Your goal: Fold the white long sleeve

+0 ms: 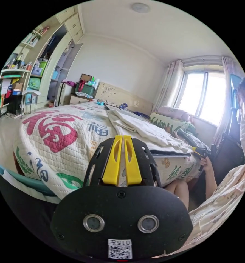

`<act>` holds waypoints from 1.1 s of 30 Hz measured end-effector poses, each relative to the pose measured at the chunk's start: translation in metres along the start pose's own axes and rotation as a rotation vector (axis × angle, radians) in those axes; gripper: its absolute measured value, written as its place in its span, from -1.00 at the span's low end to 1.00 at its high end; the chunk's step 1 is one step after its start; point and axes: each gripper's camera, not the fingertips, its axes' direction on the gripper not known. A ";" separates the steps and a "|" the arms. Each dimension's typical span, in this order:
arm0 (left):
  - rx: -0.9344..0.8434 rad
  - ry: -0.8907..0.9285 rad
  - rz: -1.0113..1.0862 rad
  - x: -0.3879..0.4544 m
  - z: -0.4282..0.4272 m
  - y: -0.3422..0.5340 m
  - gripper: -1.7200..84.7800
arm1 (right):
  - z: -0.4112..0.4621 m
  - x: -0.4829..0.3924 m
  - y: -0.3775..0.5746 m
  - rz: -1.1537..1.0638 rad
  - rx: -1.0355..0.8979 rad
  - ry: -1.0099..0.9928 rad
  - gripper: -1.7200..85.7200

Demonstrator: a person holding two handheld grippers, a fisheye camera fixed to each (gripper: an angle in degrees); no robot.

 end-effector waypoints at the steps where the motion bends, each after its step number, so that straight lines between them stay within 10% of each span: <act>1: -0.017 -0.016 -0.032 -0.010 0.003 -0.002 -0.83 | 0.006 0.000 0.005 0.000 -0.011 0.017 -0.96; 12: -0.005 0.363 -0.272 -0.072 0.044 -0.019 -0.91 | 0.033 -0.012 0.051 0.005 0.003 0.070 -0.97; 22: 0.019 -0.049 0.289 0.001 -0.014 -0.110 -0.78 | 0.009 -0.078 0.077 -0.314 -0.055 0.241 -0.86; 33: -0.389 0.363 0.953 0.077 0.138 -0.245 -0.66 | 0.159 -0.173 0.050 -0.847 -0.319 0.004 -0.71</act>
